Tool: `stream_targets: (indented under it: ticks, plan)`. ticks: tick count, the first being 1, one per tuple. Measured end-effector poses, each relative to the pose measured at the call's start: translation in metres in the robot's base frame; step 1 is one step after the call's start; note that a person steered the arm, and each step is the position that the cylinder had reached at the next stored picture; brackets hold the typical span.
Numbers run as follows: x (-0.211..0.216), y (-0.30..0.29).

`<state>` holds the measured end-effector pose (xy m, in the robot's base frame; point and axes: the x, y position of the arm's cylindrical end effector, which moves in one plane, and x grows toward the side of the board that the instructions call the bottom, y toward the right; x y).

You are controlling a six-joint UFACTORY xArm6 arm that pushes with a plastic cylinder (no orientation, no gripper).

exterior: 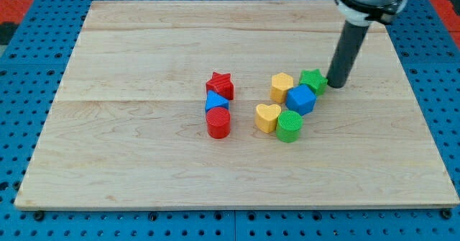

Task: Push the green star into the yellow hexagon

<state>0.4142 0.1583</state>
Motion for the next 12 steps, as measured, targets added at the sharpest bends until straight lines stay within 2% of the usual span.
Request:
stream_targets:
  ticks: [5, 7, 8, 12]
  plan:
    - [0.035, -0.013]
    - [0.033, -0.014]
    - [0.021, 0.004]
    - [0.018, -0.043]
